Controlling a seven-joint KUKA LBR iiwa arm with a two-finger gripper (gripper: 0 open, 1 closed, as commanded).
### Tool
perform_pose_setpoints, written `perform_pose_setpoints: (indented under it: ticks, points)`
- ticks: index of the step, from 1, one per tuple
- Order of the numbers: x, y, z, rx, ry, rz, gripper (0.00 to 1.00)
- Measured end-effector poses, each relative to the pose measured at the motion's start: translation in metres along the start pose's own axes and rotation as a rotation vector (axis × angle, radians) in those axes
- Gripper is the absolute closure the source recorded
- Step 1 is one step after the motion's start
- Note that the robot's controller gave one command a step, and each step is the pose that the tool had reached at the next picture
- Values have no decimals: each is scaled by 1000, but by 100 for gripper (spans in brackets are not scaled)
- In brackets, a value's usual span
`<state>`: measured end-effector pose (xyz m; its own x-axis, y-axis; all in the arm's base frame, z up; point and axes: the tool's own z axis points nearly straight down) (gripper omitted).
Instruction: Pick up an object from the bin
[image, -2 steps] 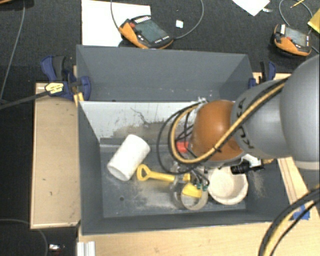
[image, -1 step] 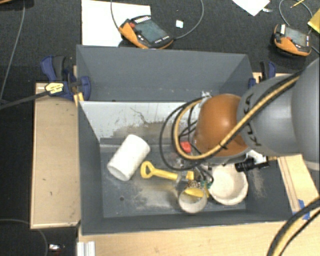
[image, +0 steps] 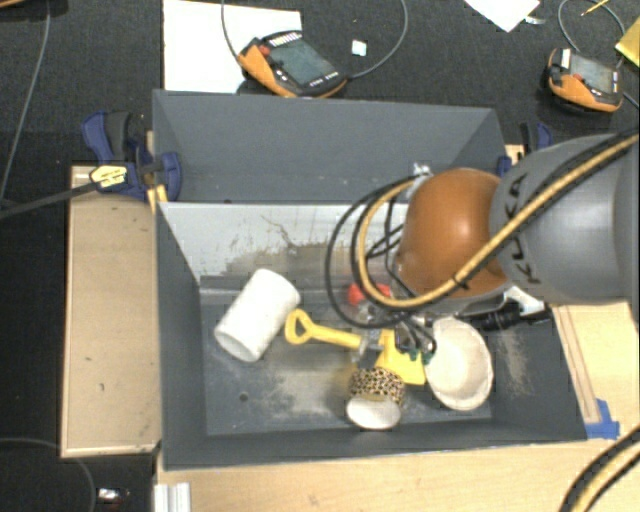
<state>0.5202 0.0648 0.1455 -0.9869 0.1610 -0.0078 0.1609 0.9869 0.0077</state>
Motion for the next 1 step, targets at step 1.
perform_pose_setpoints:
  ticks: [1]
  points:
    - [-1, 0, -21, -1, -3, 1, 100]
